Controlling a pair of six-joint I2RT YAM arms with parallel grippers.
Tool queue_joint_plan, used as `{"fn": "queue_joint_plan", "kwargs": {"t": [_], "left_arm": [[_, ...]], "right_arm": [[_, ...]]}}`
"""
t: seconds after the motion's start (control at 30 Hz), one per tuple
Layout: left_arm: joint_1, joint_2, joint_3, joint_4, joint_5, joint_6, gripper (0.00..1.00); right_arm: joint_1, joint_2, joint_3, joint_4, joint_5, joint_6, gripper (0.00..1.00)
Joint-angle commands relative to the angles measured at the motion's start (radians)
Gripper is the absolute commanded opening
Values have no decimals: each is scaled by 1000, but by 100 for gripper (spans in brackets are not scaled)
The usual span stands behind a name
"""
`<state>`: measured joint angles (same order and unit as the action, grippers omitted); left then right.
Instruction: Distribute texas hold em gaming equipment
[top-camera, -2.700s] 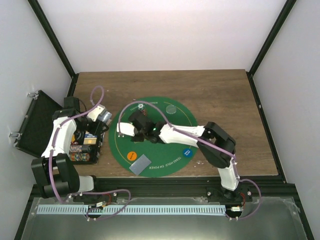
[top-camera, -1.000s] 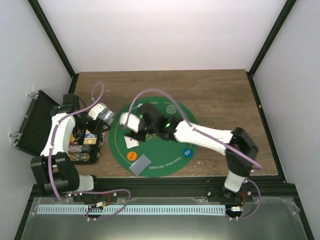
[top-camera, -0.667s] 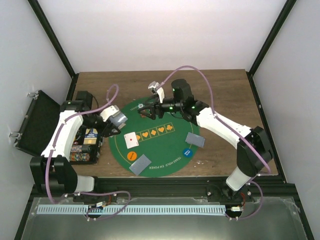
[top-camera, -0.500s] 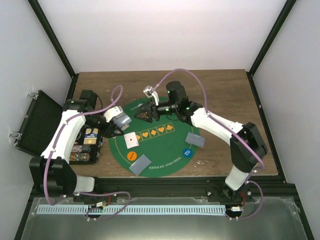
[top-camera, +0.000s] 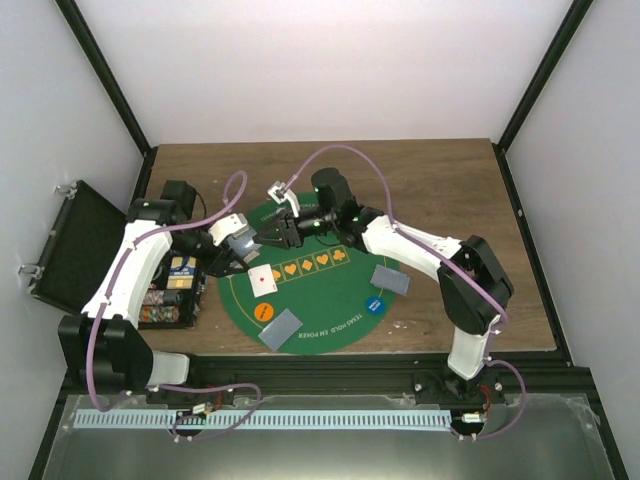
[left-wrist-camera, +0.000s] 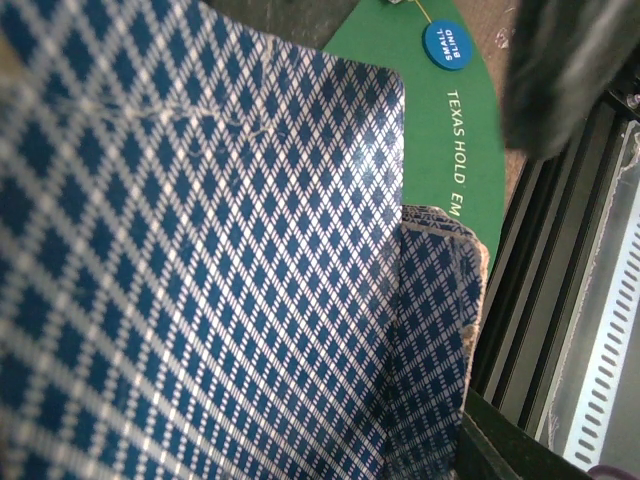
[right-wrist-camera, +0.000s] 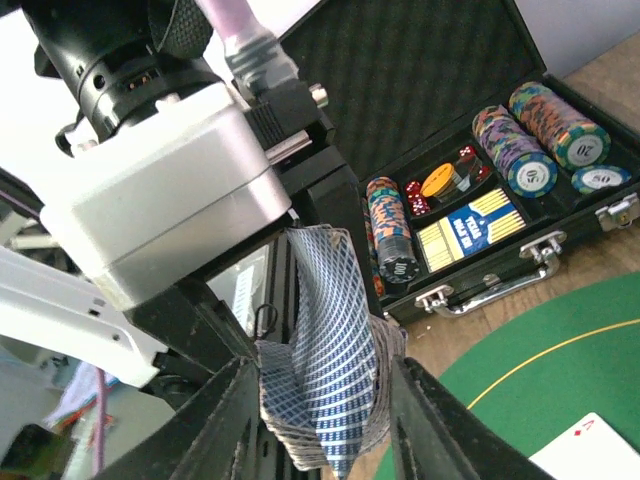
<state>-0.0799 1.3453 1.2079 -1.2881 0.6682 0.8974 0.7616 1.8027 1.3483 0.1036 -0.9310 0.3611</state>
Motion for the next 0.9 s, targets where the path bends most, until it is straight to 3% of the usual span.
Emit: {"fn": "queue_joint_plan", "kwargs": {"t": [0.0,0.3,0.87], "left_arm": [[-7,-14,1,5,43,11,48],[-7,-14,-15,10,32,14,49],[-6,-17,-45,46,7,1,48]], "right_arm": [[11,26,50,8,18,6,35],[14,8,45,-3,34,1,1],[-31,-109,-10,-105,98,-85,1]]}}
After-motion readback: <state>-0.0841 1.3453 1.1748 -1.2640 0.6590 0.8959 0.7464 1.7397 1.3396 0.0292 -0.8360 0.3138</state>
